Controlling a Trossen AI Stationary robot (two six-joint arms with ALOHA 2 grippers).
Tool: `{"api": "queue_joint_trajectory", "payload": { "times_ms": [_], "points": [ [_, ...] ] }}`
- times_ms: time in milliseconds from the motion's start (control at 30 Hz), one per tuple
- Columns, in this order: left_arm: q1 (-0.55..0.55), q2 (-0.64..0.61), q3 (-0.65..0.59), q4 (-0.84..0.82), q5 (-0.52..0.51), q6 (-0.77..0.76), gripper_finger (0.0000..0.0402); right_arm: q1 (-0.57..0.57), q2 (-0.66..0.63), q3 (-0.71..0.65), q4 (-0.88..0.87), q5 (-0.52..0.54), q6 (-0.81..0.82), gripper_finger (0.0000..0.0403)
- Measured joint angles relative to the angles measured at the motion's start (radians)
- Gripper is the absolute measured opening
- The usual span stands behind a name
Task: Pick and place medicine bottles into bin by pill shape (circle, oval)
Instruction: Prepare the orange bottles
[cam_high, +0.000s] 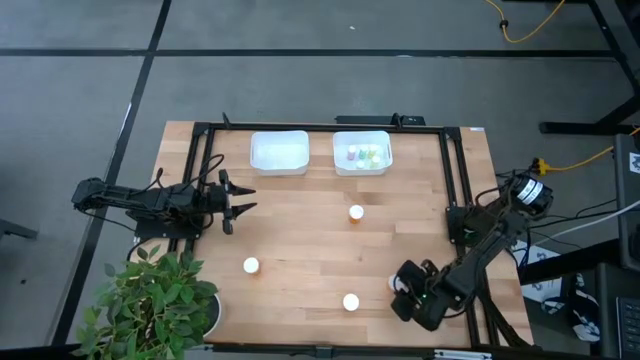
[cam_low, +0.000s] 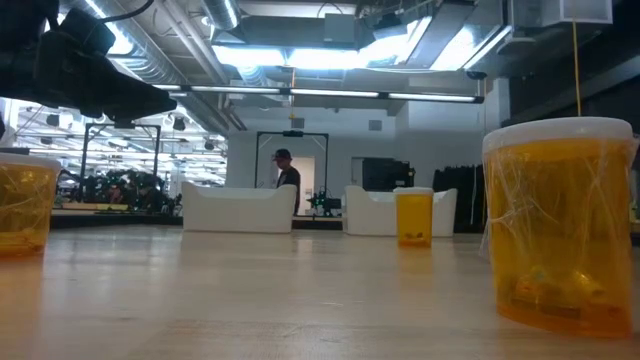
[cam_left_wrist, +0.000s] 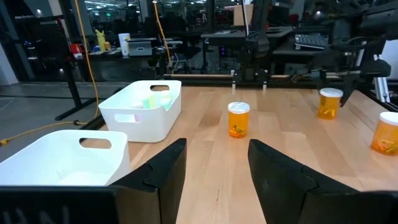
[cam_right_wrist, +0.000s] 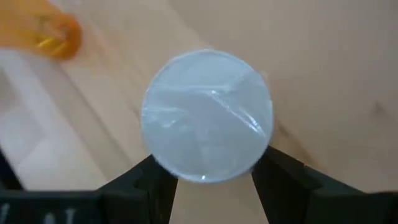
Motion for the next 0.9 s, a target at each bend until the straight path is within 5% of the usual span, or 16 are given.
{"api": "queue_joint_trajectory", "payload": {
  "times_ms": [333,900],
  "points": [
    [0.0,0.0,0.0,0.0,0.0,0.0,0.0166,-0.206,0.002,0.0,0.012,-0.014,-0.33,0.0193],
    [0.0,0.0,0.0,0.0,0.0,0.0,0.0166,-0.568,0.002,-0.001,0.272,-0.043,-0.95,0.0193]
  ]
}}
